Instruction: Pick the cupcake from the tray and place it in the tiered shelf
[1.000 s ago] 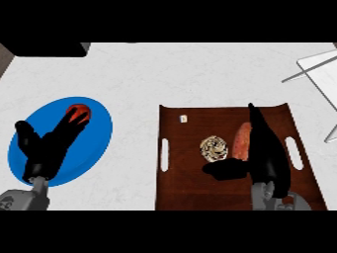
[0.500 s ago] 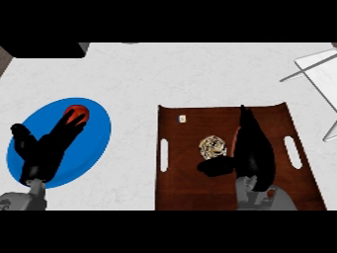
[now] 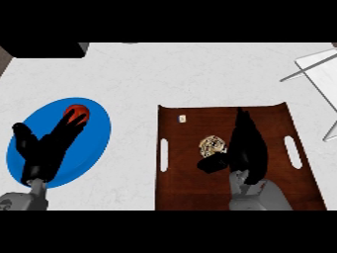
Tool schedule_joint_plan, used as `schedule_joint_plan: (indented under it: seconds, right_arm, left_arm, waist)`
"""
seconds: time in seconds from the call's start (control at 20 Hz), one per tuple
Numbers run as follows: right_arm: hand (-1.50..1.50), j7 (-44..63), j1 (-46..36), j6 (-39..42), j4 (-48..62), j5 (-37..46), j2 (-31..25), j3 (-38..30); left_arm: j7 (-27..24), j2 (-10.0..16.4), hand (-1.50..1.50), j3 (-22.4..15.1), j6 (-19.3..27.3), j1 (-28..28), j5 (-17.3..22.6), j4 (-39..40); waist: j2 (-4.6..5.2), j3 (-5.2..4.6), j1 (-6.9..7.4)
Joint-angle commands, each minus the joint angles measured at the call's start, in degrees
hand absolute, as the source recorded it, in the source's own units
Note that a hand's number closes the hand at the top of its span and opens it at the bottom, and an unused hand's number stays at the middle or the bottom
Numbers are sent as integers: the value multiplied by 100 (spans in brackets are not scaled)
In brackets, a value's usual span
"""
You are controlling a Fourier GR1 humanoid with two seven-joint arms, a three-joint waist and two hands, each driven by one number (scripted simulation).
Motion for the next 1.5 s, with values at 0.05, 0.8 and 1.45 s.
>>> schedule_joint_plan:
  seconds: [0.05, 0.8, 1.45]
  right_arm:
    - [-150, 1188, -80, -334, 369, 186, 53, 180]
    - [-150, 162, 91, -1150, 1176, 320, 54, 115]
    - [150, -786, -565, -1353, 2343, -661, 46, 605]
  left_arm:
    - [59, -61, 0, 30, -4, 24, -62, 411]
    - [28, -15, 0, 278, -333, 25, -92, 632]
    - [470, -262, 0, 109, 6, 33, -338, 199]
  waist:
    - [50, -49, -7]
    - [44, -46, -20]
    - [56, -39, 64]
